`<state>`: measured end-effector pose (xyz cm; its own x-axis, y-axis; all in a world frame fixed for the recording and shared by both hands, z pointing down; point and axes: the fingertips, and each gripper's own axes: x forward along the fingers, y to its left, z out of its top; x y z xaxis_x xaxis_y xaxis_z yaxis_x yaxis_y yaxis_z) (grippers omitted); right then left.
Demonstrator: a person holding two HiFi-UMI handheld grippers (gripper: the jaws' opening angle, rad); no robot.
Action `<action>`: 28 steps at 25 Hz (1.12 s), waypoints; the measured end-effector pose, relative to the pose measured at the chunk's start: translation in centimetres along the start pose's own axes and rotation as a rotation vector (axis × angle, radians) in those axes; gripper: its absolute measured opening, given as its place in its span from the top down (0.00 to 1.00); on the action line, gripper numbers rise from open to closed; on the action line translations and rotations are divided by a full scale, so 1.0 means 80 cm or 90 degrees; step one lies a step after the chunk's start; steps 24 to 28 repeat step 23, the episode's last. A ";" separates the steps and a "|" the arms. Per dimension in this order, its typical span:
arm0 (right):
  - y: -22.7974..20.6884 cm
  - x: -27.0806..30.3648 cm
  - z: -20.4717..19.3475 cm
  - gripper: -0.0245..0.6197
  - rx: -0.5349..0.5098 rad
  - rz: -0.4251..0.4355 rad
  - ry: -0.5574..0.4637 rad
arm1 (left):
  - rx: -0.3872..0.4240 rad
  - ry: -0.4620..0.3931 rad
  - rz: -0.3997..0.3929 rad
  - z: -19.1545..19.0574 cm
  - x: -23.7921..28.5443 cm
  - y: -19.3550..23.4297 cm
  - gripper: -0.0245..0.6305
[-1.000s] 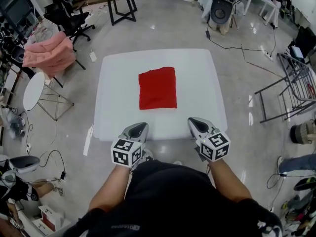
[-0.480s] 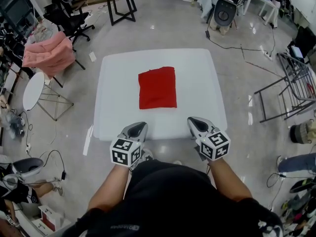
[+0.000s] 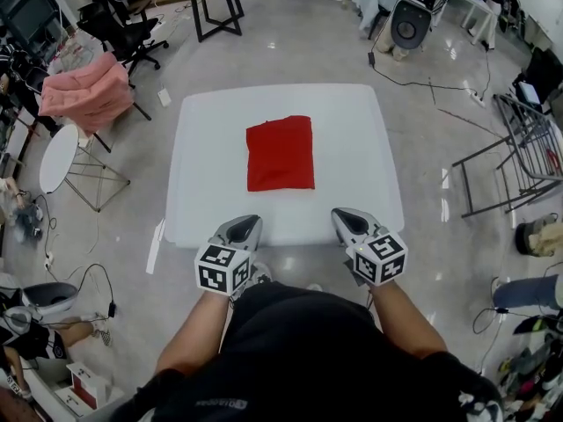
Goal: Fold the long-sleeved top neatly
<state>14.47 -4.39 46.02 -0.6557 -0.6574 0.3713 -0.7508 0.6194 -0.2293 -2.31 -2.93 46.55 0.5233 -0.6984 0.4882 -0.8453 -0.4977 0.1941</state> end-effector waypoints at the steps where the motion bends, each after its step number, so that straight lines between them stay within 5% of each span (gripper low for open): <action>1: 0.001 0.000 0.000 0.96 0.001 0.001 0.000 | 0.000 0.000 0.000 0.000 0.000 -0.001 0.93; 28: -0.009 0.015 0.004 0.96 0.010 0.002 0.009 | -0.009 0.005 -0.001 0.003 0.014 0.011 0.93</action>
